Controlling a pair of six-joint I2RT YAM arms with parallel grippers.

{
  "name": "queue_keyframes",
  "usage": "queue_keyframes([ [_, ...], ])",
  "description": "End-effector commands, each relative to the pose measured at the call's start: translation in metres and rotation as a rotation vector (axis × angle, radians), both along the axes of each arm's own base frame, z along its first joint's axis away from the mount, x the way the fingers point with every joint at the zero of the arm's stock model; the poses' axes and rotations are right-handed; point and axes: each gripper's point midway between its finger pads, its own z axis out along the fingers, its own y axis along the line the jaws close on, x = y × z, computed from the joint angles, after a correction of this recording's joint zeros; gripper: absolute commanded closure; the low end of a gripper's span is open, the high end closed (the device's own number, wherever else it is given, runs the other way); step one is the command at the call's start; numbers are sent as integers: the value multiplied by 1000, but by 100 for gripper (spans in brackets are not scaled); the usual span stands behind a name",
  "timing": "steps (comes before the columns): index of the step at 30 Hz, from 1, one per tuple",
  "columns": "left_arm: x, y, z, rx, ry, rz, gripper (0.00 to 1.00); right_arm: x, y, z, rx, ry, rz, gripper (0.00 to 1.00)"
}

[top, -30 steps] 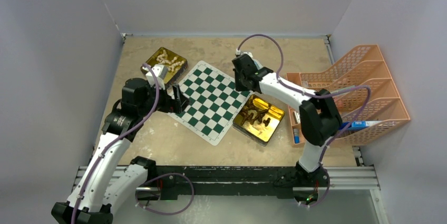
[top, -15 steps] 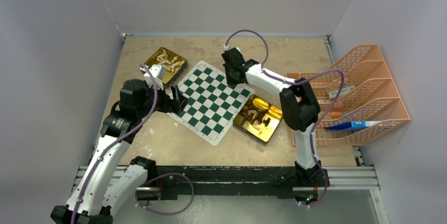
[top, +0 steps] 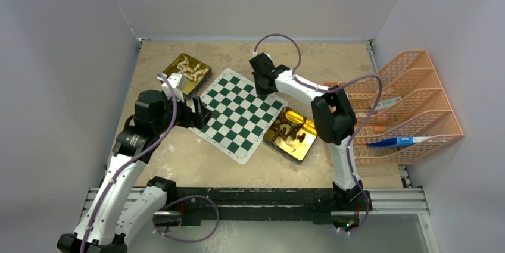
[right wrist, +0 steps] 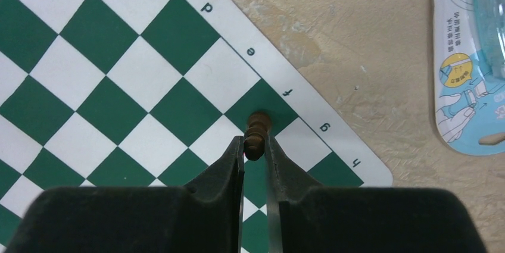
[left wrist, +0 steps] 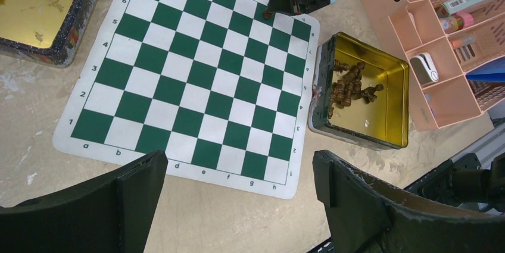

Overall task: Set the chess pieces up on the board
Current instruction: Place the chess piece on the chessboard.

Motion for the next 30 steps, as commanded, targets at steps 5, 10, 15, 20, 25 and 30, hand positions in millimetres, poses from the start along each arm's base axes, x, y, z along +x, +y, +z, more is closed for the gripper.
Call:
queue_keyframes([
  [5, 1, -3, 9, -10, -37, -12, 7, 16, -9, 14, 40, -23, -34, 82],
  [10, 2, -3, 9, -9, -35, -11, 7, 12, -3, 8, 72, 5, -18, 82],
  [15, 2, -3, 8, -9, -30, -13, 7, 11, -1, 10, 78, 16, -20, 82],
  [20, 2, -4, 6, -8, -24, -16, 7, 11, -4, 16, 69, 12, -30, 82],
  [25, 2, -3, 7, -8, -29, -12, 7, 11, -4, 9, 56, 25, -25, 81],
  [30, 2, -3, 6, -8, -23, -11, 7, 14, -5, 11, 55, -1, -33, 82],
])
